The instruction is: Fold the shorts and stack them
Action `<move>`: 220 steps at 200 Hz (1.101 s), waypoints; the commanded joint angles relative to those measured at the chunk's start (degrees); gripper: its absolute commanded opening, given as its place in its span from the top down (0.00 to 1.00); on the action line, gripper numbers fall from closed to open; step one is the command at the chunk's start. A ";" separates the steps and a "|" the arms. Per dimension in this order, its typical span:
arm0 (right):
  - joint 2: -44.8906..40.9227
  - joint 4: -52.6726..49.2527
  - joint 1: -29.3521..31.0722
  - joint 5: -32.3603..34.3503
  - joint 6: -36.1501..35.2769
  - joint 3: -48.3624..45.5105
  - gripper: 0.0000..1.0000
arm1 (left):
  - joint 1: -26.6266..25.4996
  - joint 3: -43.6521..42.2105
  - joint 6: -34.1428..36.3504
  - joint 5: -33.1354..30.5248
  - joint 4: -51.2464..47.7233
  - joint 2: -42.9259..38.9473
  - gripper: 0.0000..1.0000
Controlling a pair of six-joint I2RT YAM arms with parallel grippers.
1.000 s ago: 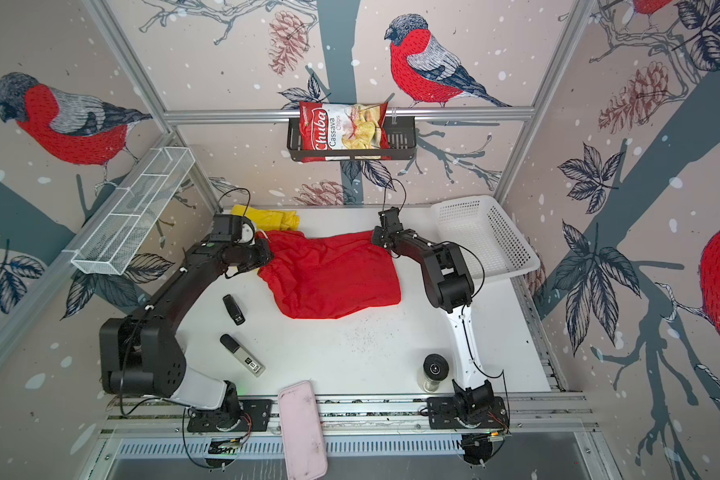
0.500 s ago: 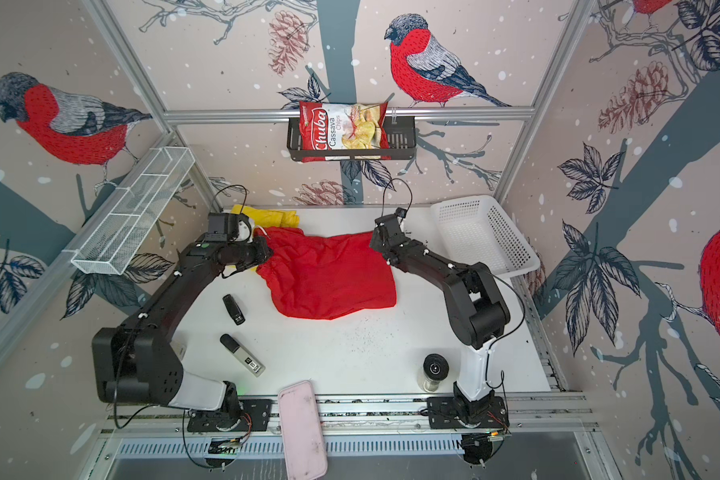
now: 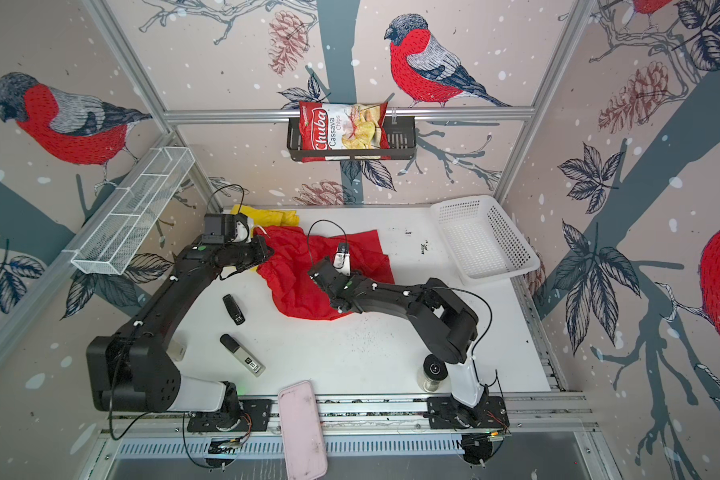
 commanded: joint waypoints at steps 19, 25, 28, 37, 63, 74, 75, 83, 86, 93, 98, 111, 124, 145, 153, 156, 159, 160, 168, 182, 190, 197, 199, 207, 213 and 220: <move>0.90 1.49 3.77 -0.34 -0.18 -1.00 0.17 | 0.17 -0.03 -0.30 0.98 1.49 0.72 1.00; 0.86 2.41 3.80 -2.09 -0.41 -1.72 0.21 | 0.15 0.13 -0.25 0.79 1.20 0.95 1.00; 0.88 2.96 3.82 -2.91 -0.44 -2.21 0.23 | 0.16 0.22 -0.21 0.56 1.02 1.00 1.00; 0.91 4.36 3.80 -4.57 -0.06 -3.60 0.37 | 0.16 0.50 -0.10 -0.26 0.63 1.18 1.00; 1.35 6.69 3.54 -7.57 1.99 -6.75 0.86 | 0.12 1.65 -0.16 -3.34 -0.39 1.48 1.00; 1.95 7.57 3.49 -9.28 2.54 -7.76 0.93 | 0.09 2.98 -0.19 -4.62 -1.54 2.08 1.00; 2.05 7.65 3.51 -9.52 2.59 -7.82 0.93 | 0.09 3.15 -0.17 -4.74 -1.74 2.21 1.00; 2.83 8.63 3.50 -11.35 2.66 -8.45 0.96 | 0.09 4.43 -0.30 -5.13 -3.10 2.74 1.00; 3.12 9.07 3.54 -12.09 2.68 -8.50 0.96 | 0.09 4.79 -0.25 -5.01 -3.24 2.83 1.00; 4.14 10.05 3.56 -13.86 2.64 -8.66 0.97 | -0.09 5.24 -0.48 -4.96 -3.26 2.77 1.00; 4.98 10.73 3.55 -14.94 2.76 -8.66 0.97 | -0.25 5.49 -0.81 -5.52 -3.37 2.69 1.00; 7.20 13.16 3.45 -18.44 3.03 -8.56 0.99 | -0.44 6.32 -1.23 -6.60 -3.85 2.77 1.00; 8.40 15.57 3.51 -22.47 2.81 -8.00 1.00 | -0.53 7.19 -1.61 -7.43 -4.70 2.85 1.00; 4.76 16.77 2.09 -23.92 1.84 -9.00 1.00 | -0.62 7.72 -1.22 -8.52 -5.81 2.45 1.00; 2.31 16.19 0.46 -23.97 1.50 -9.62 0.97 | -0.62 7.37 -1.03 -9.29 -5.77 2.12 1.00; 1.17 15.86 -0.38 -24.07 1.37 -9.83 0.96 | -0.62 7.20 -0.94 -9.61 -5.73 2.00 1.00; 0.13 15.56 -1.22 -24.23 1.26 -9.97 0.95 | -0.62 7.00 -0.90 -9.77 -5.68 1.96 1.00; -0.22 15.43 -1.52 -24.29 1.20 -10.03 0.94 | -0.62 6.91 -0.87 -9.78 -5.66 1.92 1.00; -2.62 14.01 -4.18 -24.80 0.99 -10.34 0.90 | -0.62 6.36 -0.56 -9.83 -5.38 1.80 1.00; -5.41 10.13 -9.39 -26.67 1.05 -9.95 0.83 | -0.62 5.63 -0.09 -9.40 -5.28 2.10 1.00; -6.24 8.02 -12.15 -27.69 0.93 -9.60 0.82 | -0.62 5.36 0.20 -8.85 -5.36 2.32 1.00; -6.72 6.98 -14.11 -28.53 0.28 -9.52 0.80 | -0.62 5.15 0.51 -8.39 -5.34 2.50 1.00; -6.74 6.73 -14.68 -28.87 0.05 -9.46 0.79 | -0.62 5.07 0.55 -8.36 -5.37 2.50 1.00; -6.42 4.51 -16.68 -29.83 -0.58 -8.41 0.76 | -0.62 4.82 0.66 -8.21 -5.24 2.51 1.00; -6.00 3.01 -17.66 -30.33 -1.03 -7.44 0.71 | -0.62 4.81 0.86 -8.17 -5.20 2.55 1.00; -5.57 2.09 -18.52 -31.08 -1.75 -6.63 0.61 | -0.62 4.96 1.07 -7.97 -5.22 2.57 1.00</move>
